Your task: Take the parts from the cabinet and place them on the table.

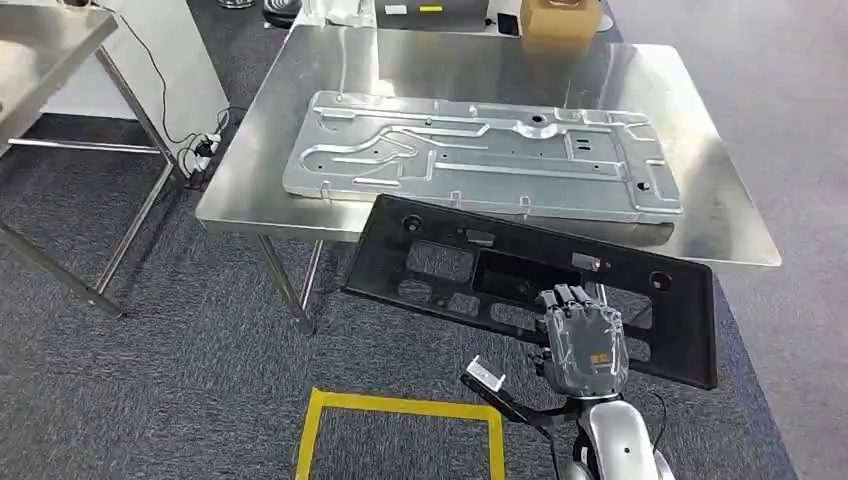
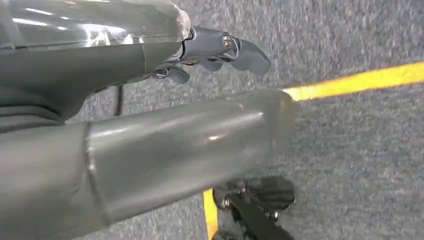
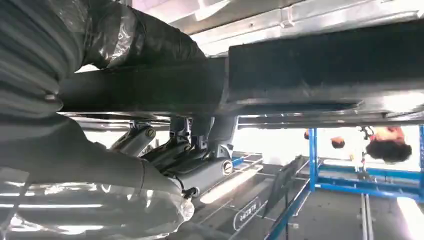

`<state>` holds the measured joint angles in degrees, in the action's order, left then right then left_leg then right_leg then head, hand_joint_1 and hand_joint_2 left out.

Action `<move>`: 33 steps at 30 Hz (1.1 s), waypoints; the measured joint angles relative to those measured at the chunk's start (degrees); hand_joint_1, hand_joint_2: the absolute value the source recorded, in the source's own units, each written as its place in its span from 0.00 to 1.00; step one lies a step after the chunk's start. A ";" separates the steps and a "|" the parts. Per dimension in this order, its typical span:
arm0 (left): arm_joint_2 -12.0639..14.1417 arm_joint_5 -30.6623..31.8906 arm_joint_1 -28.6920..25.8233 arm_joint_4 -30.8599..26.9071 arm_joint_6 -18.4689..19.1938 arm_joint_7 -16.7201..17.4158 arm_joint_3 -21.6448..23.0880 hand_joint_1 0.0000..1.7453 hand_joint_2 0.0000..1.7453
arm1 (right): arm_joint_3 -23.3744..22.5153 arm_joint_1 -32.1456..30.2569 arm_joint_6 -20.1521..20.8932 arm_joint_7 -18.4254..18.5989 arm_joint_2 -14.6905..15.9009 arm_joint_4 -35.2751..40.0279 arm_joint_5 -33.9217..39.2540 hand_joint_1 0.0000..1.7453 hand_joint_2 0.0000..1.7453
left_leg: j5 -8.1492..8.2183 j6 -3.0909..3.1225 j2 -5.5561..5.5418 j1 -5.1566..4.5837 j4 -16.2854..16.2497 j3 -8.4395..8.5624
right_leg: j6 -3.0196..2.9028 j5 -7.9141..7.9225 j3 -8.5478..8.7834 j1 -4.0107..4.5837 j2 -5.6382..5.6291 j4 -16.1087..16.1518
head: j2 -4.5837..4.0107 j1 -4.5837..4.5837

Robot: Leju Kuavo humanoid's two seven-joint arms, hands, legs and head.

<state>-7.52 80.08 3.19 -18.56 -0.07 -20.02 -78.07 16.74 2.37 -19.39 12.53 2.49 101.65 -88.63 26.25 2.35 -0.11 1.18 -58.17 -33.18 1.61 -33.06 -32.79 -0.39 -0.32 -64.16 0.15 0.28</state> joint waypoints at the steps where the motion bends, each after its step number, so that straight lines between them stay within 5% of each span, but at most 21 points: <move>1: 0.02 0.04 0.05 0.04 0.00 0.15 0.04 0.00 0.00 | 0.13 0.32 0.22 0.68 0.37 -0.94 0.00 1.00 1.00 | 0.15 0.17 0.00 -0.01 -0.01 0.16 | 0.25 -1.72 -2.65 -0.16 0.02 -4.56 | 0.00 0.00; 3: 0.09 0.20 0.02 0.15 0.04 0.31 0.09 0.00 0.00 | 0.74 0.60 0.83 2.20 1.24 -2.72 0.00 1.00 1.00 | 0.89 0.28 -0.13 -0.03 -0.03 0.66 | 0.60 -2.98 -7.51 -0.47 0.03 -11.56 | 0.00 0.00; 4: 0.17 0.20 -0.04 0.26 0.15 0.31 0.09 0.00 0.00 | 1.07 0.72 1.03 2.47 1.62 -3.61 0.00 1.00 1.00 | 1.27 0.16 -0.22 -0.01 -0.03 1.18 | 0.73 -1.26 -8.23 -0.60 0.06 -11.31 | 0.00 0.02; 7: 0.39 0.26 0.03 0.79 0.33 0.06 0.13 0.00 0.00 | 1.42 1.98 1.55 2.01 2.32 -5.66 0.04 1.00 1.00 | 2.65 -0.44 -0.33 0.01 -0.01 3.34 | 0.34 8.38 -3.85 -0.79 0.24 1.46 | 0.00 0.02; 9: 0.52 0.28 0.37 1.12 0.33 -0.29 0.17 0.00 0.00 | 1.44 3.63 2.14 1.44 2.51 -6.64 0.22 1.00 1.00 | 3.42 -1.23 -0.28 -0.33 0.02 3.71 | -0.41 7.62 -1.96 -0.20 0.40 5.24 | 0.00 0.02; 12: 1.01 0.35 0.86 1.51 0.35 -0.77 0.28 0.00 0.00 | 1.40 5.52 3.21 0.70 2.75 -7.73 0.85 1.00 1.00 | 3.96 -2.08 -0.01 -0.36 0.89 4.18 | -1.40 6.66 -1.94 0.03 0.21 5.24 | 0.00 0.00; 14: 1.46 0.35 1.07 1.68 0.39 -0.96 0.50 0.00 0.00 | 1.40 6.31 3.47 0.35 2.80 -8.17 0.98 1.00 1.00 | 4.85 -2.49 0.02 -0.14 -1.19 4.22 | -2.31 6.30 -0.32 -0.53 0.21 6.29 | 0.00 -0.02; 17: 1.46 0.48 1.11 2.03 0.50 -1.05 0.59 0.00 0.00 | 1.55 7.75 3.93 -0.05 2.80 -9.00 0.96 1.00 1.00 | 9.53 -2.75 0.03 -0.09 -14.67 -3.90 | -3.12 4.99 1.22 -0.28 0.37 6.34 | 0.00 -0.07; 18: 1.49 0.48 1.00 2.16 0.50 -1.07 0.61 0.00 0.00 | 1.75 7.93 4.02 -0.22 2.80 -9.42 0.85 1.00 1.00 | 9.66 -2.83 0.02 -0.09 -17.88 -6.48 | -3.16 4.44 1.84 -0.21 0.32 6.34 | 0.00 -0.07; 20: 1.57 0.48 0.82 2.23 0.50 -1.09 0.61 0.00 0.00 | 1.81 8.01 4.04 -0.37 2.80 -9.96 0.85 1.00 1.00 | 5.28 -2.70 0.02 -0.10 -16.23 -8.16 | -3.01 3.07 3.65 -0.12 0.14 6.34 | 0.00 -0.07; 22: 1.81 0.55 0.80 2.30 0.52 -1.09 0.63 0.00 0.00 | 2.10 8.47 4.22 -0.55 2.80 -10.51 0.66 1.00 1.00 | -2.66 -2.15 0.03 -0.13 -6.55 -5.68 | -2.72 1.40 5.94 -0.10 0.10 6.34 | 0.00 -0.07; 23: 1.95 0.55 0.63 2.32 0.52 -1.11 0.63 0.00 0.00 | 2.38 8.87 4.50 -0.66 2.80 -10.86 0.33 1.00 1.00 | -4.24 -1.71 0.02 -0.27 -3.51 -4.81 | -2.51 0.62 6.33 -0.20 0.12 6.42 | 0.00 -0.02; 26: 2.05 0.90 1.05 2.56 0.66 -1.38 0.83 0.00 0.00 | 3.54 11.17 5.27 -0.83 2.82 -11.89 0.04 1.00 1.00 | -1.67 -1.31 0.10 -1.03 -1.67 -3.30 | -1.18 -0.01 7.24 0.08 -0.14 6.66 | 0.00 -0.09; 28: 2.16 0.98 1.16 2.64 0.81 -1.46 1.16 0.00 0.00 | 4.72 13.06 5.70 -1.18 2.82 -12.26 0.04 1.00 1.00 | -1.26 -0.61 -0.07 -0.52 -0.88 -2.13 | -0.44 1.15 6.55 0.00 -0.16 4.65 | 0.00 -0.13; 30: 2.21 1.01 1.17 2.78 1.01 -1.62 1.38 0.00 0.00 | 5.46 14.83 6.20 -1.29 2.82 -12.43 0.04 1.00 1.00 | -0.78 0.08 -0.06 -0.38 0.00 -0.78 | -0.07 1.61 2.97 -0.25 0.07 -1.25 | 0.00 -0.04; 33: 2.23 1.01 1.19 2.84 1.09 -1.64 1.57 0.00 0.00 | 6.16 17.06 7.19 -1.62 2.82 -12.63 0.20 1.00 1.00 | 0.63 0.25 -0.22 -0.38 0.28 1.07 | 0.59 -3.42 -5.57 -0.56 0.08 -10.82 | 0.00 -0.02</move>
<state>-5.29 81.09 4.38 -15.71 1.03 -21.66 -76.50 22.91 19.44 -12.20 10.91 5.31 89.02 -88.43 26.88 2.59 -0.33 0.80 -57.89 -32.12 2.21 -36.48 -38.37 -0.95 -0.23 -74.98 0.15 0.26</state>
